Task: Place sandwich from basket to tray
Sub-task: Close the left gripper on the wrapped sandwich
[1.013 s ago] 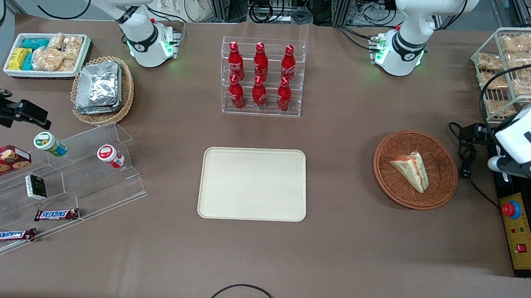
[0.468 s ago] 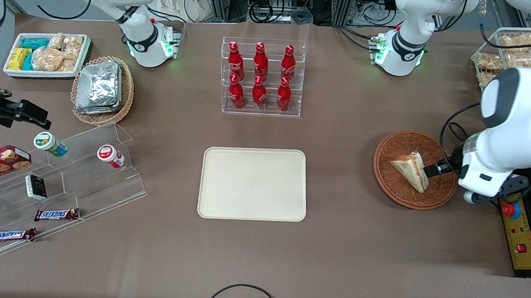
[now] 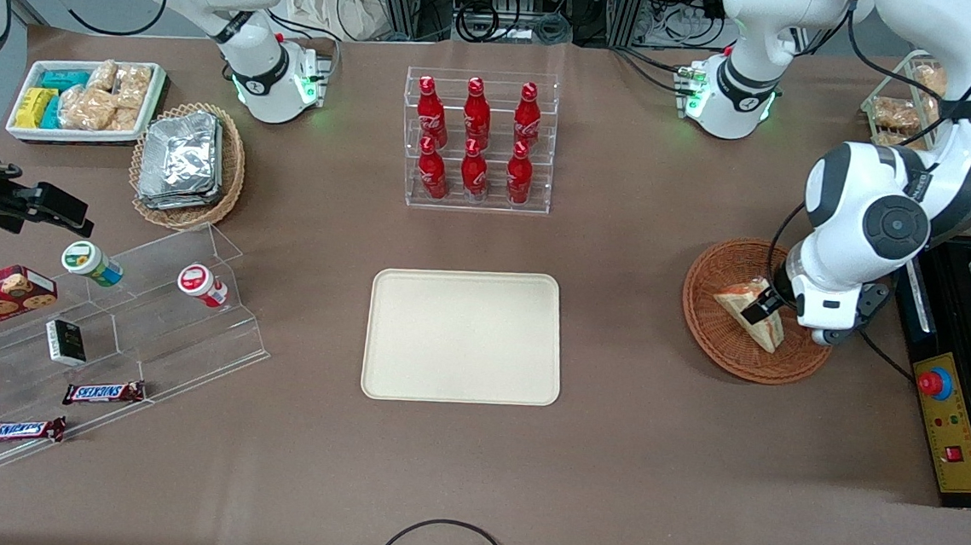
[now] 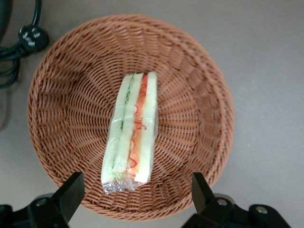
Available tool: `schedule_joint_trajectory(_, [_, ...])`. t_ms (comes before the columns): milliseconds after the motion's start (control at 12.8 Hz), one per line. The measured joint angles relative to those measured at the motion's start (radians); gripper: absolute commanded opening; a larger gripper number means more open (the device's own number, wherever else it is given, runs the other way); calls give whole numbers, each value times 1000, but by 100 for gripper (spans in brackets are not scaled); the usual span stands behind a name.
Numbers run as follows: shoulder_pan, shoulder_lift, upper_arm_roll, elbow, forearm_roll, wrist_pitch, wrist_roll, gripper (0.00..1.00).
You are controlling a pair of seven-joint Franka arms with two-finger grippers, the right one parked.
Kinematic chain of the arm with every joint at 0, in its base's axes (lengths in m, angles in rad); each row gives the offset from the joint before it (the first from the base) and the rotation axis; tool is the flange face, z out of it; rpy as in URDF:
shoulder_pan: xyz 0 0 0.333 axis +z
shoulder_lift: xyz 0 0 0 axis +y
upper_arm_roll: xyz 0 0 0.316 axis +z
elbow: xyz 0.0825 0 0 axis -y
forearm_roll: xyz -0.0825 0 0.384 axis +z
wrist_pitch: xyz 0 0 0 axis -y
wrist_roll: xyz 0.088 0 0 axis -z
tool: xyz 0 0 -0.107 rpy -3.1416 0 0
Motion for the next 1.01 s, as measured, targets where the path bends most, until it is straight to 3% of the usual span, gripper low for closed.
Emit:
schedule_joint_trajectory(390, [7, 8, 5, -60, 1, 32, -25, 100])
schedule_joint_trajectory(779, [38, 69, 12, -125, 2, 171, -26, 100])
schedule_joint_trajectory(857, [38, 83, 11, -125, 2, 197, -26, 87])
schedule_joint_trajectory(935, [38, 95, 10, -124, 2, 211, -26, 32])
schedule_joint_trajectory(1013, [38, 100, 10, -124, 2, 217, -27, 0])
